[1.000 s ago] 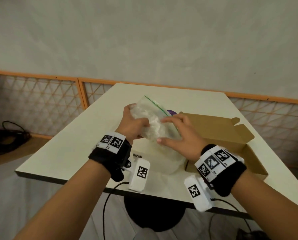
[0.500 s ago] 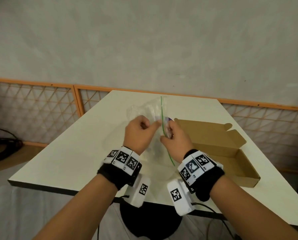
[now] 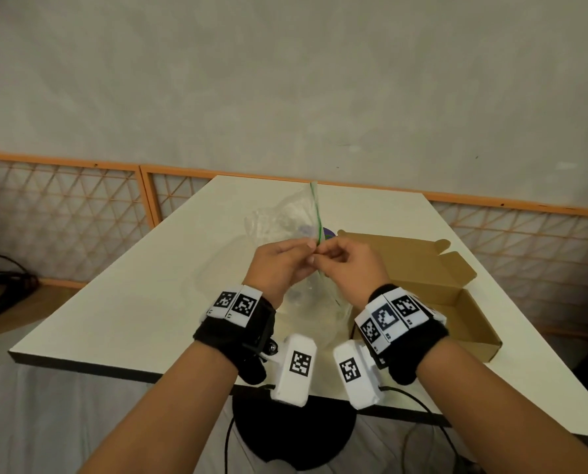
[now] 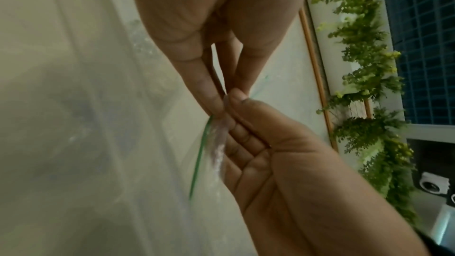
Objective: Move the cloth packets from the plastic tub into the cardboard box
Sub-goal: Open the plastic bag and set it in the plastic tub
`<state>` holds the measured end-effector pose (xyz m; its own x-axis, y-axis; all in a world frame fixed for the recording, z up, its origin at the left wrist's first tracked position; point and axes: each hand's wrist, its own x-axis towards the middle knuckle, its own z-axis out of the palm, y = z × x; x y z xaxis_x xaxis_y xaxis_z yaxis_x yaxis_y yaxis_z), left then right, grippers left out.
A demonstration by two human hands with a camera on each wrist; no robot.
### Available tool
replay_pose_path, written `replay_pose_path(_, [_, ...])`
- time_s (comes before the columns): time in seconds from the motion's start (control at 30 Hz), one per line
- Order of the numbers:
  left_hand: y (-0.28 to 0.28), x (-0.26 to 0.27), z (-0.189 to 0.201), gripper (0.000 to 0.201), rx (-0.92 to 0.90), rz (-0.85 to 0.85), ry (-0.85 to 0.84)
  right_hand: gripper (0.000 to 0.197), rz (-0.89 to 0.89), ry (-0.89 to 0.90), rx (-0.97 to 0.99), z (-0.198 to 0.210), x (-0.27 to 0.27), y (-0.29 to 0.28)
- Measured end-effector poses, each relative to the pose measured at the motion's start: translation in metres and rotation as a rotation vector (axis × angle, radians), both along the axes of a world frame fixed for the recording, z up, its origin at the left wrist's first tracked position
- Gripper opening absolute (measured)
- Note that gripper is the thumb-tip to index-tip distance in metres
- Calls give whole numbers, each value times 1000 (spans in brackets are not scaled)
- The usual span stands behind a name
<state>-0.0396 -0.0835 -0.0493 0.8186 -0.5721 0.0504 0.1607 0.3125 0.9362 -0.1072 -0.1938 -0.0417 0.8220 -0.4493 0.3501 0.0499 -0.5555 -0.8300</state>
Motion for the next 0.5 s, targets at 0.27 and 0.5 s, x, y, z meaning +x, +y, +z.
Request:
replay_pose_path(0.27, [-2,-1,-7,13,-100,-13,125,12,26,3,138,0,3,-4])
replay_pose_path(0.5, [3,3,-6,7,-106,-78,238,11,164,30,689,8,-1,-5])
